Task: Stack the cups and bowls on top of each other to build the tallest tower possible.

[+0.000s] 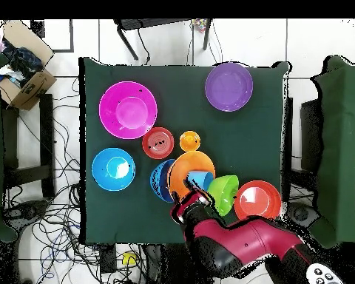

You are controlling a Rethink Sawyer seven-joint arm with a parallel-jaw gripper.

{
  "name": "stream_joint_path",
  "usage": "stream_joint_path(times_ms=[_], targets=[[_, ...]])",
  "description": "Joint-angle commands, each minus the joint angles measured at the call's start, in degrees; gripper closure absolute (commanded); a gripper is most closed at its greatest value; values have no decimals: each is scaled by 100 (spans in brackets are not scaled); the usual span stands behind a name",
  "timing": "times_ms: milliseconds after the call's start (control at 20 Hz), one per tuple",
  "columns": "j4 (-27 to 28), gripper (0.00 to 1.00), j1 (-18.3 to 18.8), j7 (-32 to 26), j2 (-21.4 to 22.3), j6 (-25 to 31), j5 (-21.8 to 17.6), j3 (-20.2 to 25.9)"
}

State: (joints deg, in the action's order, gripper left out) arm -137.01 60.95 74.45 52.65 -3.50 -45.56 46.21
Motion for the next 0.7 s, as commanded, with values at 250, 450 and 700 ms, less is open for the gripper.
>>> stream_joint_path(times_ms=[250, 450, 700], targets=[[509, 0, -540, 812, -556, 87, -229, -901], [584, 0, -740, 810, -691, -59, -286, -1177], [764, 0, -852, 666, -1075, -69, -492, -1396]])
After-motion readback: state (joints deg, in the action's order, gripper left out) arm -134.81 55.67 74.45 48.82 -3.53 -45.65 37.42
